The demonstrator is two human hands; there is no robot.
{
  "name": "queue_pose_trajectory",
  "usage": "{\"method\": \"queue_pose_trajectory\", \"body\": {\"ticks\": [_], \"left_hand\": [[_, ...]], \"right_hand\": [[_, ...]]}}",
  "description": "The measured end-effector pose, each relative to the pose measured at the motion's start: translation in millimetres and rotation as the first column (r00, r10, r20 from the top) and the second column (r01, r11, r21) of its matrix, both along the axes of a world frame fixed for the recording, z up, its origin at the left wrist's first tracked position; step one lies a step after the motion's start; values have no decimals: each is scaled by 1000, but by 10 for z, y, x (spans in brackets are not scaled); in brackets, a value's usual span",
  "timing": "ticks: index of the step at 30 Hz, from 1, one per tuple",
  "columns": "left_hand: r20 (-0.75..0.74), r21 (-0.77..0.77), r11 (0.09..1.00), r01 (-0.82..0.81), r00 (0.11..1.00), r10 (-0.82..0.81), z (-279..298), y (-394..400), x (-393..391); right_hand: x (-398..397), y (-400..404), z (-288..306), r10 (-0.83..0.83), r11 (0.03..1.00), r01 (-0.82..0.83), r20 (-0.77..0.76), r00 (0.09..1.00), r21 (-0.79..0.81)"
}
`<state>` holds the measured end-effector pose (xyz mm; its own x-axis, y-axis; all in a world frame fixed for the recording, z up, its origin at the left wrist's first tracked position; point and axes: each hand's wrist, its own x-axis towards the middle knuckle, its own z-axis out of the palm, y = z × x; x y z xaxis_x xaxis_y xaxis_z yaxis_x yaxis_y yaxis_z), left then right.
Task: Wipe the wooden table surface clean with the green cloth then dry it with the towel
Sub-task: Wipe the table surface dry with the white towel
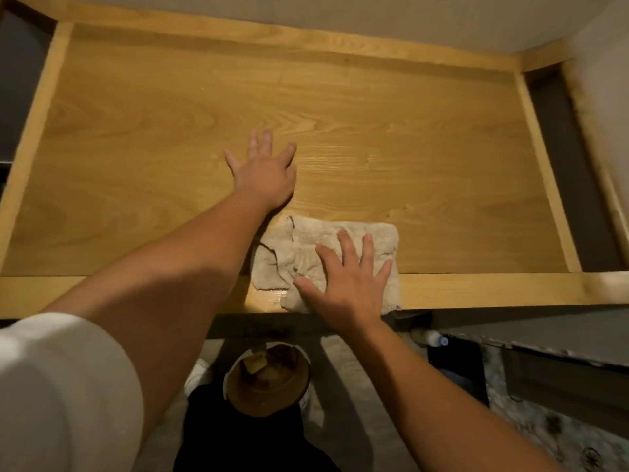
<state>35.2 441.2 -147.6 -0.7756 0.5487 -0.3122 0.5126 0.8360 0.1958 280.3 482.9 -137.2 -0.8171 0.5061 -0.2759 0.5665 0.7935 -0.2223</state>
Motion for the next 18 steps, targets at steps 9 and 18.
{"method": "queue_pose_trajectory", "body": {"ticks": [9, 18], "left_hand": [[-86, -31, 999, 10, 996, -12, -86, 113, 112], [-110, -29, 999, 15, 994, -18, -114, 119, 103]], "right_hand": [[-19, 330, -92, -104, 993, 105, -19, 994, 59], [-757, 1117, -153, -118, 991, 116, 29, 993, 62]]}}
